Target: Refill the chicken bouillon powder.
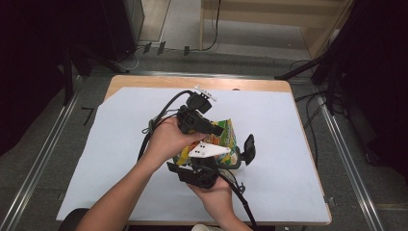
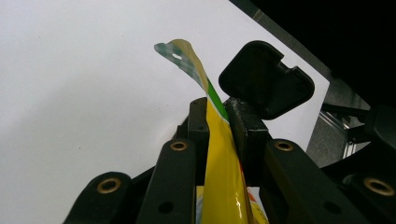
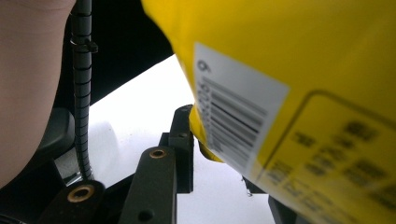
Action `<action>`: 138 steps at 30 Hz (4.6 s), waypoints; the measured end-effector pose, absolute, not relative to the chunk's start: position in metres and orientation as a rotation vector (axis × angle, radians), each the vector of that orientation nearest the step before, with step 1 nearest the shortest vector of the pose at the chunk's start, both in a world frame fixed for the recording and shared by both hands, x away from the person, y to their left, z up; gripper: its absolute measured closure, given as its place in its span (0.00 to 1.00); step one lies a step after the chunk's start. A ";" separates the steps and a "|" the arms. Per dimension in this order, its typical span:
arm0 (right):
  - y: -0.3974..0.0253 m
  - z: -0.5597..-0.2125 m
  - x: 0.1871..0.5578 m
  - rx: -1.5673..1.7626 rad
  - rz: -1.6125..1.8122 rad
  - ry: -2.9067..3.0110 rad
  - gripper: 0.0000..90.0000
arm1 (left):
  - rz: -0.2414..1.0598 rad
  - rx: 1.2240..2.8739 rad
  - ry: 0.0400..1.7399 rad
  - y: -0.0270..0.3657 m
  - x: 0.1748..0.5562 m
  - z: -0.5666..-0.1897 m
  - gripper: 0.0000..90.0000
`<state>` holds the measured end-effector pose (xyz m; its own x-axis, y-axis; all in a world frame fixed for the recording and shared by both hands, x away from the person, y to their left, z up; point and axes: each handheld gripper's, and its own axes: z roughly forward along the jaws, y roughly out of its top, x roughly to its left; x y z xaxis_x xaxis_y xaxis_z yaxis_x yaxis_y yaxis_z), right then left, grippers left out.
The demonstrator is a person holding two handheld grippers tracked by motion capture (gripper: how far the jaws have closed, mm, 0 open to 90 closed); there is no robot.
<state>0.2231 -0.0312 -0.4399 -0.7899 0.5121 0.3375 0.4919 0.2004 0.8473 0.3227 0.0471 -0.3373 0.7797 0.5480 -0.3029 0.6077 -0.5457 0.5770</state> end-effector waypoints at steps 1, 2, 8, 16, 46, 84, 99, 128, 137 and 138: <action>-0.031 -0.440 0.223 1.014 1.696 2.420 0.79 | -0.111 2.283 0.852 0.047 0.322 -0.338 0.89; -0.031 -0.441 0.223 1.011 1.695 2.419 0.79 | -0.112 2.280 0.853 0.046 0.322 -0.338 0.89; -0.032 -0.441 0.222 1.003 1.687 2.426 0.79 | -0.118 2.275 0.852 0.047 0.321 -0.338 0.89; -0.032 -0.437 0.221 0.974 1.709 2.431 0.79 | -0.138 2.255 0.851 0.050 0.320 -0.333 0.87; -0.038 -0.444 0.219 1.002 1.712 2.424 0.78 | -0.094 2.288 0.824 0.042 0.313 -0.339 0.88; -0.036 -0.437 0.228 1.028 1.707 2.503 0.78 | -0.206 2.253 0.873 0.050 0.330 -0.341 0.87; -0.033 -0.437 0.225 0.962 1.654 2.483 0.80 | -0.190 2.246 0.870 0.051 0.329 -0.338 0.87; -0.033 -0.442 0.220 0.957 1.676 2.424 0.82 | -0.101 2.288 0.845 0.043 0.317 -0.333 0.88; -0.031 -0.435 0.226 0.980 1.762 2.431 0.82 | -0.092 2.310 0.870 0.041 0.320 -0.324 0.88; -0.031 -0.435 0.226 0.983 1.763 2.429 0.81 | -0.094 2.316 0.873 0.040 0.321 -0.324 0.88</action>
